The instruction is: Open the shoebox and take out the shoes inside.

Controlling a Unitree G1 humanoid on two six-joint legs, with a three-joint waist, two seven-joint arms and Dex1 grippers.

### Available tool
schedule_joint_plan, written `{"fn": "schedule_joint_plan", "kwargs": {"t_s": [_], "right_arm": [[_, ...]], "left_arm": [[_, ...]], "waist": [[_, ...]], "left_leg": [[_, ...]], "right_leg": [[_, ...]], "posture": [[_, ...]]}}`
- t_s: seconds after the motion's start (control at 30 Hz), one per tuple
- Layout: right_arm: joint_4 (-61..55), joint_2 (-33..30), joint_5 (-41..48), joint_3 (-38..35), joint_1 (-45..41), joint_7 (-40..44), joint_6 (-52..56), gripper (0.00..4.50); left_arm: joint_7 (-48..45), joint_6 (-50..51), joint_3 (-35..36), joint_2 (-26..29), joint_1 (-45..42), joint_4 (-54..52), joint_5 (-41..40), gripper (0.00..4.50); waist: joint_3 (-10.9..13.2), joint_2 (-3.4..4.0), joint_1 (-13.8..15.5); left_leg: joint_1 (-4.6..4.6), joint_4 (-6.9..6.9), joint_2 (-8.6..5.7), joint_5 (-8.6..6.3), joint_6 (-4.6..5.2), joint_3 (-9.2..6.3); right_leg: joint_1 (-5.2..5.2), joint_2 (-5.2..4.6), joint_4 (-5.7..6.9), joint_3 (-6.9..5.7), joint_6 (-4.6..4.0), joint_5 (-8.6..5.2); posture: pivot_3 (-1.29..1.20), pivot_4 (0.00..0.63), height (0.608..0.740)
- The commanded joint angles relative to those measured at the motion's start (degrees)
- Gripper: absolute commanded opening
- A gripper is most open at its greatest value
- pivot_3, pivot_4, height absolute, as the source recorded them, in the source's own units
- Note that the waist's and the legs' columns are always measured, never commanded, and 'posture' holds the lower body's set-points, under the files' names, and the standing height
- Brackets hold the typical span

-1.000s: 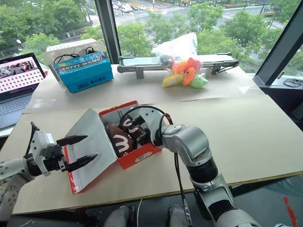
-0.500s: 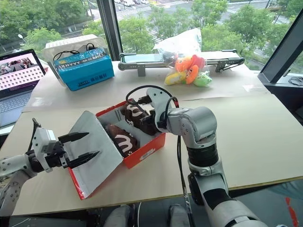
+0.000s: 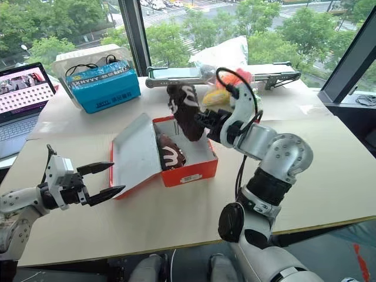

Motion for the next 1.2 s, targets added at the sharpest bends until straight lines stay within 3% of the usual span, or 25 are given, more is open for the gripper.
{"fn": "schedule_joint_plan", "kwargs": {"t_s": [0.03, 0.1, 0.2, 0.5, 0.6, 0.8, 1.17, 1.2], "right_arm": [[-0.2, 1.19, 5.7, -1.1, 1.91, -3.13, 0.43, 0.4], [0.48, 3.01, 5.87, -3.97, 2.02, -5.59, 0.43, 0.4], [3.97, 3.91, 5.39, -14.13, -1.49, -9.22, -3.48, 0.4], [12.24, 0.19, 10.67, -24.44, -4.8, -13.14, -12.71, 0.4], [19.1, -1.97, 10.67, -28.38, -2.88, -16.53, -20.37, 0.4], [32.58, -8.35, 9.6, -27.7, 2.96, -14.28, -34.61, 0.4], [40.82, -10.38, 13.24, -23.72, 6.48, -16.55, -42.37, 0.4], [40.59, -10.21, 13.91, -23.63, 6.83, -17.14, -42.74, 0.88]], "left_arm": [[-0.35, -1.53, -0.03, 0.36, -1.39, -0.15, 0.32, 4.5], [-0.59, -1.62, 0.01, 0.44, -1.47, 0.06, 0.41, 4.5], [-0.81, -1.51, 0.14, 0.48, -1.3, 0.03, 0.49, 4.5], [-1.64, -1.39, -0.66, 0.71, -2.67, 1.02, 1.16, 4.5], [-1.69, -1.14, -1.74, 0.42, -4.36, 1.22, 1.2, 4.5], [-2.39, -1.69, -3.1, 0.23, -6.21, 2.82, 1.64, 4.5], [-3.38, -3.07, -4.09, 0.29, -8.92, 5.35, 2.1, 4.5], [-3.37, -3.15, -4.13, 0.21, -8.97, 5.35, 2.15, 4.5]], "waist": [[0.0, 0.0, -0.06], [0.02, 0.03, -0.21], [0.04, 0.07, -0.01], [0.13, 0.21, -0.12], [0.13, 0.21, -0.02], [0.15, 0.24, 0.11], [0.17, 0.3, -0.87], [0.17, 0.3, -0.86]], "left_leg": [[0.0, -0.01, 0.0, 0.0, 0.01, -0.01], [0.01, -0.01, 0.0, 0.02, 0.04, -0.02], [-0.01, 0.01, -0.02, 0.24, 0.39, -0.01], [0.02, 0.02, -0.01, 0.21, 0.34, -0.03], [0.06, 0.02, -0.01, 0.24, 0.39, -0.1], [0.06, 0.03, -0.06, 0.27, 0.44, -0.05], [0.27, 0.15, -0.04, 0.29, 0.47, -0.19], [0.27, 0.19, -0.03, 0.29, 0.47, -0.2]], "right_leg": [[0.0, 0.0, -0.01, 0.0, 0.0, 0.0], [0.04, 0.03, -0.01, 0.02, -0.02, -0.01], [0.04, 0.02, -0.01, 0.05, -0.01, 0.0], [0.06, 0.06, 0.02, 0.05, 0.01, 0.01], [0.14, 0.12, 0.0, 0.05, 0.01, 0.01], [0.19, 0.1, -0.05, 0.12, 0.02, 0.01], [0.31, 0.23, 0.19, 0.23, 0.01, 0.02], [0.33, 0.23, 0.2, 0.23, 0.01, 0.02]], "posture": [[0.0, 0.15, 0.74], [0.0, 0.15, 0.74], [0.0, 0.15, 0.74], [0.0, 0.15, 0.74], [0.0, 0.15, 0.74], [0.0, 0.15, 0.74], [0.0, 0.15, 0.74], [0.0, 0.15, 0.74]]}}
